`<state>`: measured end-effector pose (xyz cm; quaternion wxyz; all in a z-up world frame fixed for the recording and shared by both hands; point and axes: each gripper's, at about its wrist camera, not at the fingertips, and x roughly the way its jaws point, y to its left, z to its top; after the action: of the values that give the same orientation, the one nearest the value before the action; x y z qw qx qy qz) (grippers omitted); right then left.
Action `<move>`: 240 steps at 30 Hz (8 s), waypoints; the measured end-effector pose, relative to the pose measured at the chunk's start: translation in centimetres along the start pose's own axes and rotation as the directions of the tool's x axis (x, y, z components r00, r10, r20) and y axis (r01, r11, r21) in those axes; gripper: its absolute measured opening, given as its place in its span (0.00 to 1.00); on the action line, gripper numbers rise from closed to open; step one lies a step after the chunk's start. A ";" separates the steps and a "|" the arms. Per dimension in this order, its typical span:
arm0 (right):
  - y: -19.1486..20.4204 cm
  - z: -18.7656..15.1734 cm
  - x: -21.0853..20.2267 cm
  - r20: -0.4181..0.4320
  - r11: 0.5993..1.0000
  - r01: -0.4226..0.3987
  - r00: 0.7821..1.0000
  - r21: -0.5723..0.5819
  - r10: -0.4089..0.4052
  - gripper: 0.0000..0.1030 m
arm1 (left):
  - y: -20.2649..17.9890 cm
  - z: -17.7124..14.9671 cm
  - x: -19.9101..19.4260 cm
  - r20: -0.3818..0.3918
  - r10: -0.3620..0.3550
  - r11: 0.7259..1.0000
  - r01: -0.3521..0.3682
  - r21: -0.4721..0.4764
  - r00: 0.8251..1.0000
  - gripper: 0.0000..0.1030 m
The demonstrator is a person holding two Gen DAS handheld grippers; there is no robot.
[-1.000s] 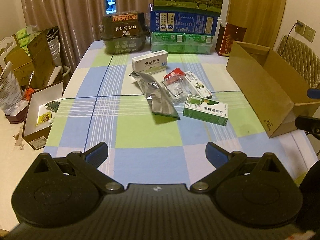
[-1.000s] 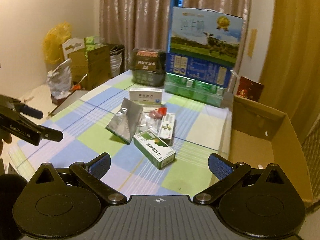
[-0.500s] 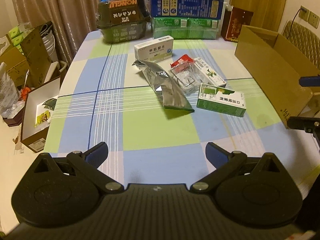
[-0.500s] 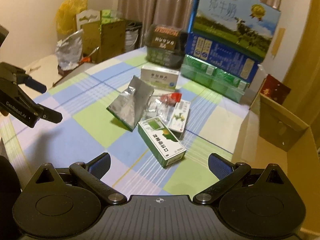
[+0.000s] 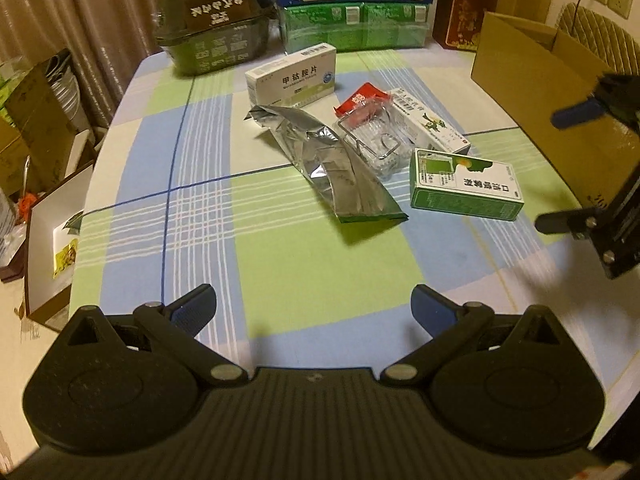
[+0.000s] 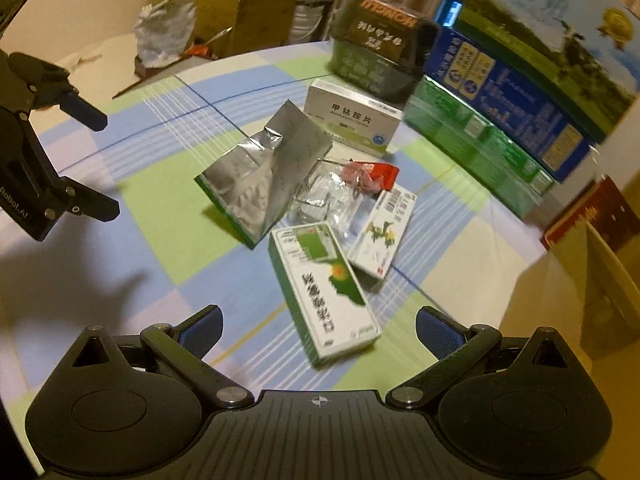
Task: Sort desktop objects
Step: 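Move both open tools over the table toward the foil bag and green box, then grasp the green-and-white medicine box with the right tool while the left tool grasps the silver foil bag, then lift both held items and carry them toward the cardboard box, then lower the foil bag with the left tool while the right tool lowers the green box, releasing both inside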
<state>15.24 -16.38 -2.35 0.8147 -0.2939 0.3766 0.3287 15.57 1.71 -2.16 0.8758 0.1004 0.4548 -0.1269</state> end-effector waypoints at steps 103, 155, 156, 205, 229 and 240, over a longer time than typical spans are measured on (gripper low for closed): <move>0.3 -1.3 6.4 -0.117 0.957 -0.126 0.980 0.261 0.161 0.58 | 0.3 2.2 7.6 -0.227 -0.135 0.990 0.142 0.013 0.964 0.56; -1.5 -4.4 -15.0 0.113 0.910 0.042 0.989 0.413 -0.096 0.51 | -11.6 4.3 -7.8 -0.095 -0.110 0.975 0.126 0.182 0.989 0.37; -1.8 -4.8 -15.6 0.115 0.907 0.048 0.988 0.419 -0.105 0.51 | -12.1 4.4 -8.0 -0.091 -0.113 0.974 0.128 0.188 0.989 0.37; -18.6 -16.7 -20.5 0.019 0.749 0.213 0.957 0.628 -0.288 0.51 | -31.7 16.5 -5.5 -0.039 -0.315 0.896 0.311 0.318 0.948 0.37; -23.2 -15.9 -16.0 -0.006 0.739 0.229 0.956 0.633 -0.292 0.51 | -32.2 21.3 0.4 -0.012 -0.343 0.923 0.339 0.184 0.939 0.37; -23.2 -16.3 -15.1 -0.021 0.733 0.227 0.960 0.642 -0.278 0.51 | -30.9 21.3 0.2 0.033 -0.311 0.937 0.300 0.180 0.950 0.43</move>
<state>18.39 -47.10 6.35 0.9164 -0.0354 0.3909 0.0785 22.42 -33.81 7.92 0.8468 0.1001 0.4252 -0.3034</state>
